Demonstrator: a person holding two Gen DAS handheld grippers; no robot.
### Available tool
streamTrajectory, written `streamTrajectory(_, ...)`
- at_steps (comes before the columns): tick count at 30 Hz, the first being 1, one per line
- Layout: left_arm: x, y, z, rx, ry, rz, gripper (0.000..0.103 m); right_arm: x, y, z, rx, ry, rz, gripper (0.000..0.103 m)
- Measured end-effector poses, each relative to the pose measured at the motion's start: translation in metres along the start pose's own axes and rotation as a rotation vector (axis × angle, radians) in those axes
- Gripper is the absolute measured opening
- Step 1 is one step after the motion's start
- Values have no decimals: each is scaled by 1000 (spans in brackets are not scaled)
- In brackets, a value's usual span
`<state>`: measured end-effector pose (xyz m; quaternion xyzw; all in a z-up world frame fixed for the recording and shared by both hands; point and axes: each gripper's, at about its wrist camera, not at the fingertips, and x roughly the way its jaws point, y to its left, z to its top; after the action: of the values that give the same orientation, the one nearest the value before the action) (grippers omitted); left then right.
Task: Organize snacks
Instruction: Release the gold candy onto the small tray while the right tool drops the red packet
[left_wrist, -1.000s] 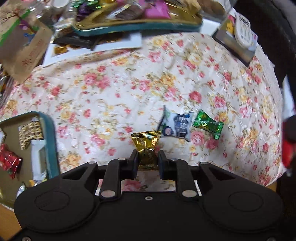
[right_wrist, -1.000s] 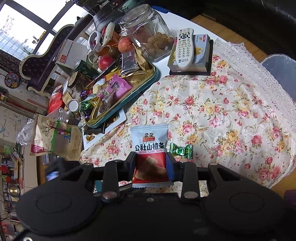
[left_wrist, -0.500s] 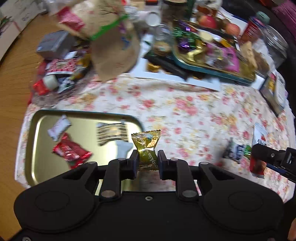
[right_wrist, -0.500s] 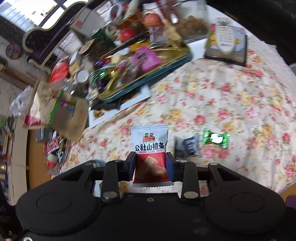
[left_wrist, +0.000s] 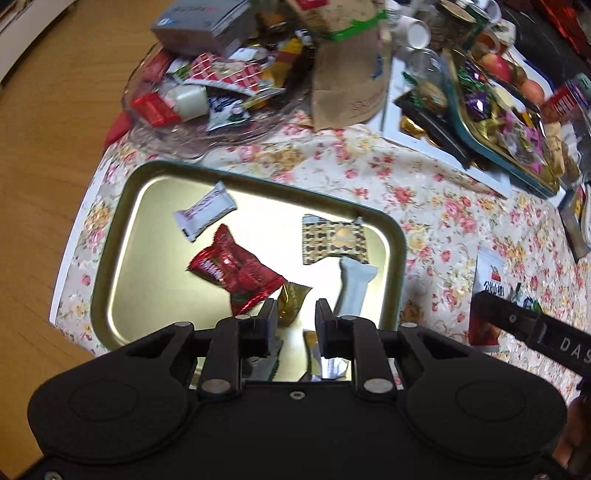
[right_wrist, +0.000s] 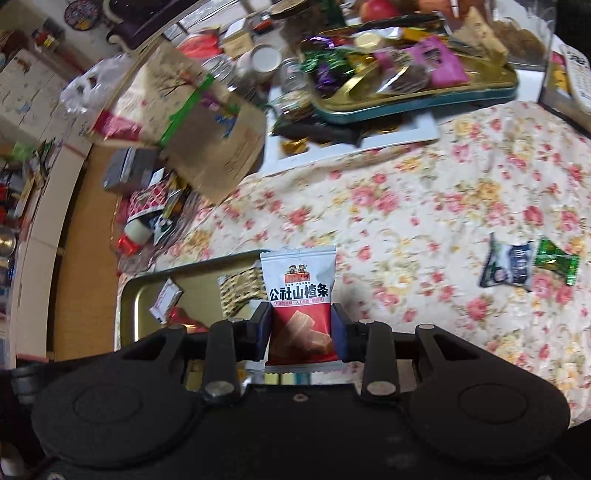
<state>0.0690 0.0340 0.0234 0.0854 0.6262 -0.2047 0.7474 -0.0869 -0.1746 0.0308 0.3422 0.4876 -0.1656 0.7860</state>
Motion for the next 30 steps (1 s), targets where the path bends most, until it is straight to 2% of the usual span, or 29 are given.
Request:
streamTrajectory(6,1,13,2,-30,11,1,29,9,27,-8,-68,21,63,36)
streamTrajectory(15,-1,3,2,-6,18,2,29,17,55,-31,-213,89,134,39)
streamTrajectory(21,1,3,3,-17,21,9,29,14,66,-38,-250,111,208,39)
streamTrajectory(30,4,-15,-1,31,41,-3,29,21,49,-27,-183,113,97,39)
